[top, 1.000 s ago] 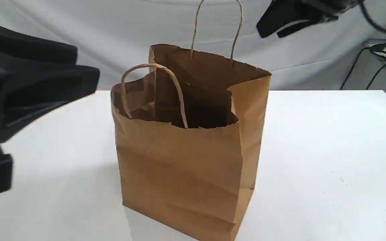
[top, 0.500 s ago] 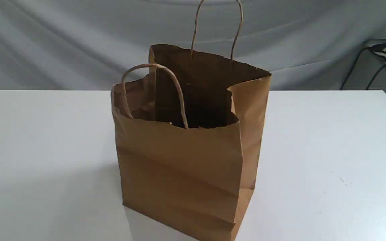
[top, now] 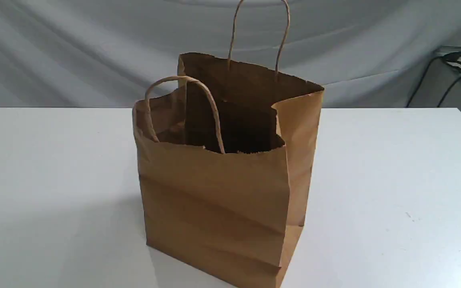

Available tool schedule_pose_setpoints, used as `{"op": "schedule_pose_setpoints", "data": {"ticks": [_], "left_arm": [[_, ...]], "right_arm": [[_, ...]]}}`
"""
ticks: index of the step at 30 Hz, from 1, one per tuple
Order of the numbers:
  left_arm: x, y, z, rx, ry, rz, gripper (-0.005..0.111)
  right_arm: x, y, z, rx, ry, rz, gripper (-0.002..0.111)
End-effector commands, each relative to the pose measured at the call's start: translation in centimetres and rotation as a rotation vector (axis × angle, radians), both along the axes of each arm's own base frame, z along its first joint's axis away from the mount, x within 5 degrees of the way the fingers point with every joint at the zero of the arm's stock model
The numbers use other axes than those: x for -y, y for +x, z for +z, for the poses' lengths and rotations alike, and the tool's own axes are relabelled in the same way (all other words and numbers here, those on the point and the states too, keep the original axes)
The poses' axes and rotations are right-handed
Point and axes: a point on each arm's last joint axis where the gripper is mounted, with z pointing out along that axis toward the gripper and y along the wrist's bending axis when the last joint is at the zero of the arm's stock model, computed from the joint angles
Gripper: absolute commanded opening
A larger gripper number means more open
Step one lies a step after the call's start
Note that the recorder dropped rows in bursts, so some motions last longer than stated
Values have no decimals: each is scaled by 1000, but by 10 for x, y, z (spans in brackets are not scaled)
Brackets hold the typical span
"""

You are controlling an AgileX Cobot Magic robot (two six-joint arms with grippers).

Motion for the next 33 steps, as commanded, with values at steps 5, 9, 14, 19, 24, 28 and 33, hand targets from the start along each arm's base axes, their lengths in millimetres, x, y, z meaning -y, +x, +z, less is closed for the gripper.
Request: {"op": "schedule_pose_setpoints", "data": {"ticks": [5,9,14,19,24,28,33], "left_arm": [[-1,0,-1,-6,-17,2,0],[-1,0,-1,-6,-17,2,0],[-1,0,-1,-6,-17,2,0],[-1,0,-1,-6,-17,2,0],[-1,0,-1,-6,-17,2,0],[-1,0,-1,-6,-17,2,0],[-1,0,-1,-4,-18,3,0]], "right_arm": [[-1,-1,-8,-27,-11,14,0],[-1,-1,-8,-27,-11,14,0],[-1,-1,-8,-27,-11,14,0],[-1,-1,-8,-27,-11,14,0],[-1,-1,-8,-27,-11,14,0],[2,-6,-5,-11,20,-1,0],[13,-12,-22,-17,105,-96,0]]}}
